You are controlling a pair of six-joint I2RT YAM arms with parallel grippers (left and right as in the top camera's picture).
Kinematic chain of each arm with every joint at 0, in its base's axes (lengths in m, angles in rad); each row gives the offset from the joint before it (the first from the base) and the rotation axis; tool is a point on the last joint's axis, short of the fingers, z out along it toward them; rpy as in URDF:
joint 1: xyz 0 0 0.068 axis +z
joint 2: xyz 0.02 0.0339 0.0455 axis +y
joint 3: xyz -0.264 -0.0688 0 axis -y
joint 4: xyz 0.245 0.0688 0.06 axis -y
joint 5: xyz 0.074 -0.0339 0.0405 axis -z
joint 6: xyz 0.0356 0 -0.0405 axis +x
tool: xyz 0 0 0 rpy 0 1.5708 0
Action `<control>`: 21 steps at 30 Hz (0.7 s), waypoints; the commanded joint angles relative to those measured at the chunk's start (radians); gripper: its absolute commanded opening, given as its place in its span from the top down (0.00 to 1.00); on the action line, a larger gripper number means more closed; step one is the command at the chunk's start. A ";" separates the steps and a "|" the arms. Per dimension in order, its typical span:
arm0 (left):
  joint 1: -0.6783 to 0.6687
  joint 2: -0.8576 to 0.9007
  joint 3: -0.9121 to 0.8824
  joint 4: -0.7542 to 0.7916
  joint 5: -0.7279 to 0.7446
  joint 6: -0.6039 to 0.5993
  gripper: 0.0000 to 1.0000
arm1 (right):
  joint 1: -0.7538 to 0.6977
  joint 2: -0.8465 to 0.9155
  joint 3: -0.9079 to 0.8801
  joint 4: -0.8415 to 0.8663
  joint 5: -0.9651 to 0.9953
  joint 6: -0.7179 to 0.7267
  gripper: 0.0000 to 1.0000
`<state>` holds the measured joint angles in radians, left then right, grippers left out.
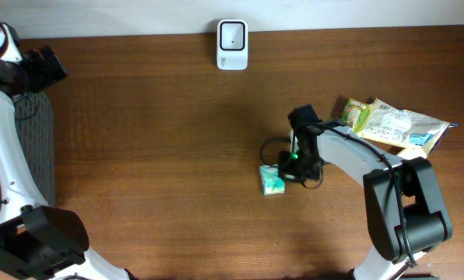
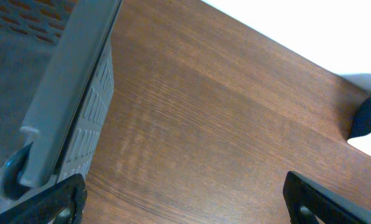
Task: Scan the item barcode
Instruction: 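Reach the right gripper to the green-white tissue pack and grasp it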
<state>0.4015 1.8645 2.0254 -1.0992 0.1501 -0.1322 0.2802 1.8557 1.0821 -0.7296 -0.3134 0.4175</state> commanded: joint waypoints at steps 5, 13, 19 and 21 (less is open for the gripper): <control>0.014 0.003 0.002 0.002 -0.015 -0.002 0.01 | -0.014 -0.002 0.158 0.055 -0.072 -0.138 0.87; 0.014 0.003 0.002 0.002 -0.015 -0.002 0.01 | -0.026 -0.001 0.303 -0.369 -0.069 -0.449 0.53; 0.014 0.003 0.002 0.002 -0.015 -0.002 0.01 | -0.034 0.001 0.146 -0.272 -0.155 -0.515 0.62; 0.016 0.003 0.002 0.002 -0.015 -0.002 0.01 | -0.034 0.002 0.098 -0.233 -0.157 -0.518 0.69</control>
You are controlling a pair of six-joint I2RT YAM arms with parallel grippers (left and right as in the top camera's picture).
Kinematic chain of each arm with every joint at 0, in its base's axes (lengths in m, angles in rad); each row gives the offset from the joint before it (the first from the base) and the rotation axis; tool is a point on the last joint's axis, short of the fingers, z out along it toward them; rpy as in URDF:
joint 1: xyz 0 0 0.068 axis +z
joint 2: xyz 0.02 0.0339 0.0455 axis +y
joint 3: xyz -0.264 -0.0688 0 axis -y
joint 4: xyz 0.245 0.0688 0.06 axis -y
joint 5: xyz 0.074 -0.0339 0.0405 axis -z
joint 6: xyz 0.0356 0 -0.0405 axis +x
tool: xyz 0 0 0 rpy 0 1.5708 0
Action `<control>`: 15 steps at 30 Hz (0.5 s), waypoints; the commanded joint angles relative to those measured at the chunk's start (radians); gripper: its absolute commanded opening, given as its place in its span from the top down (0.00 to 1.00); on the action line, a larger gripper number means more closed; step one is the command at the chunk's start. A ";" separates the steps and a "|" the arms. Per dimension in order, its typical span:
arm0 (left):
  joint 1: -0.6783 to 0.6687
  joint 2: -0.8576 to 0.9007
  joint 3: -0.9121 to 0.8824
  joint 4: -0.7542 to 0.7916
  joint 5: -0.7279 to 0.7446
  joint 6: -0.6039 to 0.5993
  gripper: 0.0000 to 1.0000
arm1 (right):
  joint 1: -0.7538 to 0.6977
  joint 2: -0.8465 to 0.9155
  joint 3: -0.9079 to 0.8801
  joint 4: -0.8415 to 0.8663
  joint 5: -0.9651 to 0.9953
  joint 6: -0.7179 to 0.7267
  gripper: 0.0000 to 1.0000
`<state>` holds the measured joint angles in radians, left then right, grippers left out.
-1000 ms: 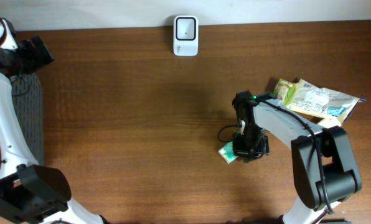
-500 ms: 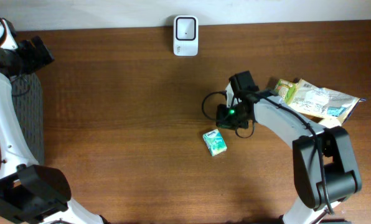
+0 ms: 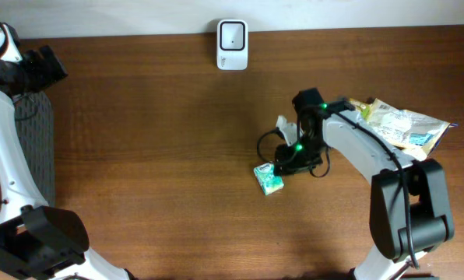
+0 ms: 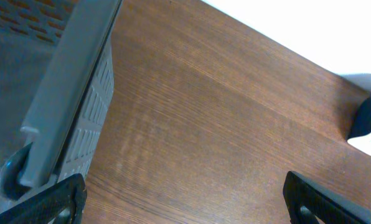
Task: Scan the item barcode
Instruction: 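Reach the right gripper to the green-white tissue pack and grasp it, then lift the tissue pack and hold it in front of the scanner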
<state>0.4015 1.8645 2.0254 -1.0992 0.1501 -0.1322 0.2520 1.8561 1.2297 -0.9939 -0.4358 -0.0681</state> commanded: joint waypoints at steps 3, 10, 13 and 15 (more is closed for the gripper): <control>0.019 0.003 0.002 0.002 -0.015 -0.002 0.01 | -0.006 0.003 -0.097 0.089 -0.052 -0.033 0.71; 0.019 0.003 0.002 0.002 -0.015 -0.002 0.01 | -0.006 0.003 -0.177 0.202 -0.062 -0.002 0.76; 0.019 0.003 0.002 0.002 -0.015 -0.002 0.01 | -0.006 0.003 -0.203 0.249 -0.063 0.025 0.88; 0.019 0.003 0.002 0.002 -0.015 -0.002 0.01 | -0.006 0.003 -0.203 0.250 -0.071 0.025 0.96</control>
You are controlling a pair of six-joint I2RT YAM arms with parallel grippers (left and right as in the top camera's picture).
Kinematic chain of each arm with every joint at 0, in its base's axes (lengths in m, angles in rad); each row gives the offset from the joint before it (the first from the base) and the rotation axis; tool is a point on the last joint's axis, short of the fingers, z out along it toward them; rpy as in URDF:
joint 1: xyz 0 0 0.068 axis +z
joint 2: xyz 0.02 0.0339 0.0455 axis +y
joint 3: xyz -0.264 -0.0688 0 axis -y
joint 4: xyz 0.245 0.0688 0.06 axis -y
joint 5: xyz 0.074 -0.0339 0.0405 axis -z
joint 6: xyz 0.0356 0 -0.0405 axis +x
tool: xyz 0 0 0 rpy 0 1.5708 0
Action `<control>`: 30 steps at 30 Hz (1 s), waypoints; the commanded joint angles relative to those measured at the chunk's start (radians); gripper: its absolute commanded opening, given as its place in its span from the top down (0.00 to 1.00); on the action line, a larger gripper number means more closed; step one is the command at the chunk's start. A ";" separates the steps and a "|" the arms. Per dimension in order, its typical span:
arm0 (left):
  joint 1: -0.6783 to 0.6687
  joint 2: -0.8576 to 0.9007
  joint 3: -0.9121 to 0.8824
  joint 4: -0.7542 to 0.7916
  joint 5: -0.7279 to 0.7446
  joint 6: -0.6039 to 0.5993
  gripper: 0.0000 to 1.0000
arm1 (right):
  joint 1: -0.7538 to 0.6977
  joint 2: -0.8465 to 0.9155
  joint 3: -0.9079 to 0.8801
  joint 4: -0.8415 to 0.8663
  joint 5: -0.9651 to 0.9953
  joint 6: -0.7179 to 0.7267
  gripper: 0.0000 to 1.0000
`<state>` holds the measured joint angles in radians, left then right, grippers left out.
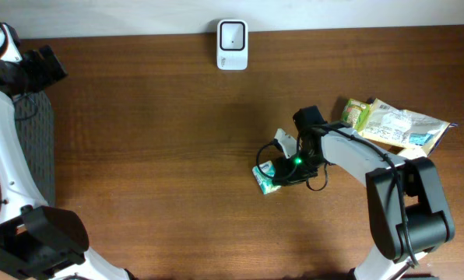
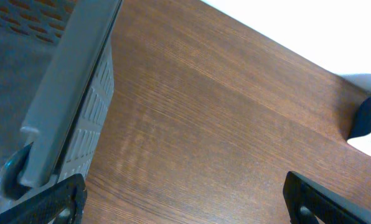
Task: Scan the item barcode
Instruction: 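Lift the tissue pack and hold it in front of the scanner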
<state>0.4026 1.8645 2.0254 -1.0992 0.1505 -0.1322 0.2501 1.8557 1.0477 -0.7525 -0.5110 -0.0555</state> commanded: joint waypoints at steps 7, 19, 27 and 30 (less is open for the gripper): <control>0.018 0.003 0.002 0.002 -0.016 -0.002 0.01 | -0.042 -0.032 0.082 -0.017 -0.515 -0.020 0.96; 0.018 0.003 0.002 0.001 -0.016 -0.002 0.01 | -0.050 -0.062 0.384 0.028 -1.041 0.091 0.96; 0.018 0.003 0.002 0.001 -0.016 -0.002 0.01 | -0.101 -0.065 0.618 0.027 -1.041 0.328 0.96; 0.018 0.003 0.002 0.001 -0.016 -0.002 0.01 | -0.138 -0.072 0.638 0.027 -1.041 0.354 0.96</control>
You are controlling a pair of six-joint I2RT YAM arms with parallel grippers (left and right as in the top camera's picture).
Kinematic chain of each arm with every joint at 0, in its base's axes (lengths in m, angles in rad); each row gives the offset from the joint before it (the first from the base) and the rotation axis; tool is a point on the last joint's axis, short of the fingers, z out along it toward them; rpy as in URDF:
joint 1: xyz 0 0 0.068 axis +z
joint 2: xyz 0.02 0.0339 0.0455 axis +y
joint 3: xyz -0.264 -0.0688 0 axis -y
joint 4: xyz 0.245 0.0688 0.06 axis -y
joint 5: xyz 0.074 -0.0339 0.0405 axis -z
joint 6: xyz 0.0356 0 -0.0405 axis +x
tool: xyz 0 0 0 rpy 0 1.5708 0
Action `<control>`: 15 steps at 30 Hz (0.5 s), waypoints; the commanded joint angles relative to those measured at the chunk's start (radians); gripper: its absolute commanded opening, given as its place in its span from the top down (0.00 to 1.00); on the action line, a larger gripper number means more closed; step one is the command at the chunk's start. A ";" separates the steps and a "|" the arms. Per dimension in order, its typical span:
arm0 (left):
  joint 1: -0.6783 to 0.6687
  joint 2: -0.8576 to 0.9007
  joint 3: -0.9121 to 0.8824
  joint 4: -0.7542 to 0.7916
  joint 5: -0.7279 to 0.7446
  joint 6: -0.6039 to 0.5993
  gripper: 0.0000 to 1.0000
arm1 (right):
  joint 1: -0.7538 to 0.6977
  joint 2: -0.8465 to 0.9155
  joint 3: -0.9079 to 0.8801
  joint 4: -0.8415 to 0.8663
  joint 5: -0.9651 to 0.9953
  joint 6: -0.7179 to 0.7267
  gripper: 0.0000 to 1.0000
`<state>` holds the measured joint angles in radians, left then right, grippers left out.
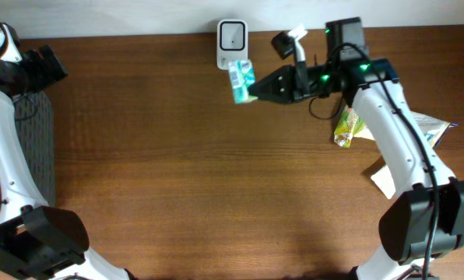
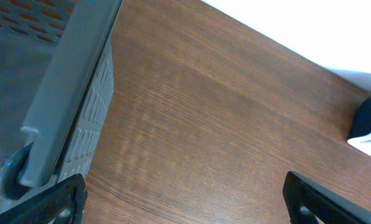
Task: Scan the item barcode
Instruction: 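Lift the tissue pack and hold it in front of the scanner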
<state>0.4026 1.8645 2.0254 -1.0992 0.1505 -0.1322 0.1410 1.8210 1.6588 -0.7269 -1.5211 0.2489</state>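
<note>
A small teal and white packet point(image 1: 241, 79) is held up just below and right of the white barcode scanner point(image 1: 232, 35) at the table's back edge. My right gripper point(image 1: 253, 89) is shut on the packet's right side, the arm reaching in from the right. My left gripper point(image 1: 51, 65) sits at the far left over the basket, far from the packet. In the left wrist view its black fingers point(image 2: 56, 200) stand wide apart over bare wood, the left gripper point(image 2: 182, 205) open and empty. The scanner point(image 2: 369, 121) shows at that view's right edge.
A grey mesh basket point(image 2: 67, 93) stands at the table's left edge point(image 1: 33, 140). A green snack bag point(image 1: 349, 126) and a white packet point(image 1: 434, 124) lie at the right, partly under my right arm. A white card point(image 1: 381, 179) lies below them.
My right gripper was low at mid-table on the teal packet. Now it holds the packet lifted at the back of the table beside the scanner. The left arm has not moved.
The teal packet lay on the wood at mid-table with my right gripper beside it. Then the gripper stood at a different angle at the packet, which had shifted a little. Then it was down on the packet. Now the packet is held up by the scanner.
</note>
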 commanded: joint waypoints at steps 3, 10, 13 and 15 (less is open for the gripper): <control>0.018 0.003 0.002 0.001 -0.016 -0.002 0.01 | -0.061 -0.045 0.027 0.002 -0.031 0.064 0.96; 0.018 0.003 0.002 0.001 -0.016 -0.002 0.01 | -0.064 -0.048 0.027 0.003 -0.031 0.053 0.96; 0.018 0.003 0.002 0.001 -0.016 -0.002 0.01 | -0.064 -0.048 0.027 0.003 -0.031 0.043 0.96; 0.018 0.003 0.002 0.002 -0.016 -0.002 0.01 | -0.064 -0.048 0.026 0.011 -0.031 0.043 0.96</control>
<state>0.4026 1.8645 2.0254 -1.0992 0.1505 -0.1322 0.0780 1.8091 1.6646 -0.7269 -1.5215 0.3061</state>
